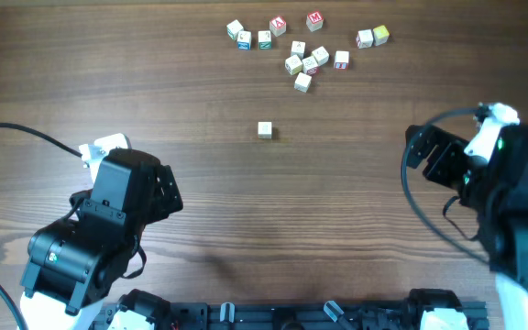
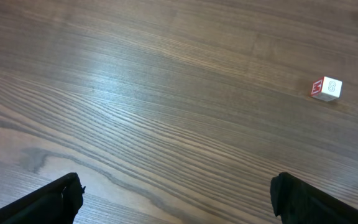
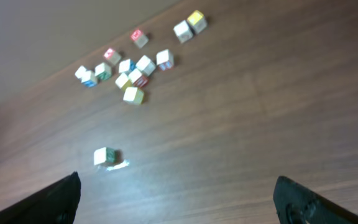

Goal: Form a tower
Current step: 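Reach the right gripper to the cluster and grasp a green-lettered block, then carry the block and set it beside the 8 block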

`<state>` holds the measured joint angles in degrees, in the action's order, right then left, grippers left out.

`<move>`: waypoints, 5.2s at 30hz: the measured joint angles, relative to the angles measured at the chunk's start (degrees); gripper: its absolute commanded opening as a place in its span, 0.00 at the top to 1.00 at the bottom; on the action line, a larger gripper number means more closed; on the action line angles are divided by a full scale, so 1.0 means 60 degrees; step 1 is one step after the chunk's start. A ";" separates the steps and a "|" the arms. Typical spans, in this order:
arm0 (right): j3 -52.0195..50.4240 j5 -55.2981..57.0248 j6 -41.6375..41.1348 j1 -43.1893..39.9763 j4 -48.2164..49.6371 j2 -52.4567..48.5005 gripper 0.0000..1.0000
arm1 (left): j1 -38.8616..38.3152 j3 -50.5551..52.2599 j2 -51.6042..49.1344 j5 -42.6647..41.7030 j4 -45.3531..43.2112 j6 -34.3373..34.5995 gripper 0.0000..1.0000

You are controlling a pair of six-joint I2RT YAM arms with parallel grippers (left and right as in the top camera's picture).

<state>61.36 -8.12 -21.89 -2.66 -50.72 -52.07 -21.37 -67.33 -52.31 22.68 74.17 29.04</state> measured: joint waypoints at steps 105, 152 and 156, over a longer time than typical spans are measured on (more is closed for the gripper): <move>0.4575 0.0117 0.0681 0.3872 0.1617 -1.0528 0.72 | 0.0000 0.0000 0.0000 0.0000 0.0007 0.0000 0.00; 0.3206 0.1443 -0.0831 0.4459 0.3147 -1.0936 0.24 | 0.0000 0.0000 0.0000 -0.0004 0.0007 0.0000 0.00; 0.3206 0.1698 -0.0663 0.4666 0.3275 -1.1209 0.58 | 0.0000 0.0000 0.0000 -0.0004 0.0007 0.0000 0.00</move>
<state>80.60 2.07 -25.87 25.34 -31.07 -119.33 -21.37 -67.33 -52.31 22.65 74.22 29.04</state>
